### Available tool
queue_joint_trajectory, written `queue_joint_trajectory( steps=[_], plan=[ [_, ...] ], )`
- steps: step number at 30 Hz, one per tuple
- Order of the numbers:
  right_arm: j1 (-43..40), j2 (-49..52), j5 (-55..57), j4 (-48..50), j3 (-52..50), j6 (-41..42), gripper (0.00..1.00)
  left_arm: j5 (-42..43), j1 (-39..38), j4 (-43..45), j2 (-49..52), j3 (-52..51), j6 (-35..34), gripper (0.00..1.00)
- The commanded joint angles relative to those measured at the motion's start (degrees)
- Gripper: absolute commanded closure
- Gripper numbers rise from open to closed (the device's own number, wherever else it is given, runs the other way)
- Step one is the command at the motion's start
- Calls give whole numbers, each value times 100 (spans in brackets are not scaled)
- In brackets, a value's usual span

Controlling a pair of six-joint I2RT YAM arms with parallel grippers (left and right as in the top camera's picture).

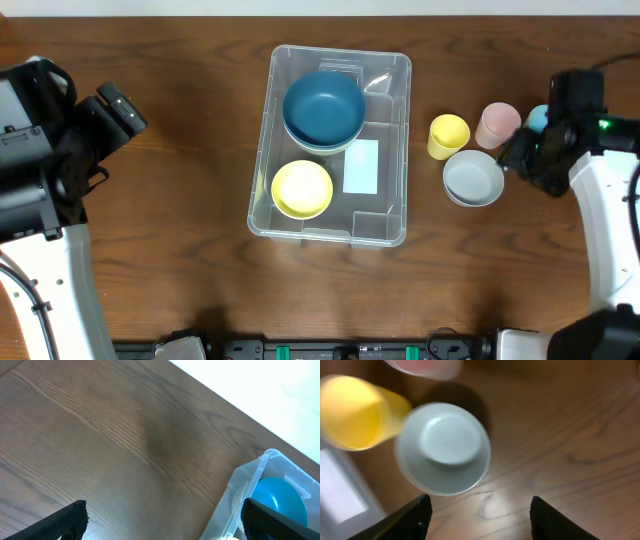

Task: Pack container
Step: 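Reach the right gripper to the grey bowl and grip its rim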

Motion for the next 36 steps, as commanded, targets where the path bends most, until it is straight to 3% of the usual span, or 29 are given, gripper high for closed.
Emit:
queue_joint_trajectory(
  steps=[1, 11, 16, 19, 23, 31, 36],
  plan=[
    [-186, 46, -452, 435, -656, -146, 36, -50, 31, -2, 28, 57, -11, 2],
    [-190, 197, -669, 2387, -2264, 116, 41, -50, 31, -2, 28, 57, -11, 2],
    [-186, 402, -647, 2656, -2616, 116, 44, -50, 31, -2, 28, 57, -11, 2],
    [-186, 487, -638, 2625, -2647, 114, 59, -50, 31, -2, 28, 57, -11, 2],
    [-184, 382, -640, 2603, -2643, 116, 87, -50, 31, -2, 28, 57, -11, 2],
    [13, -752, -627, 2074, -2490, 0, 95, -50, 31, -2, 28, 57, -11, 2],
    [599, -1751, -627, 1434, -1954, -85, 99, -50, 31, -2, 28, 57, -11, 2]
  ],
)
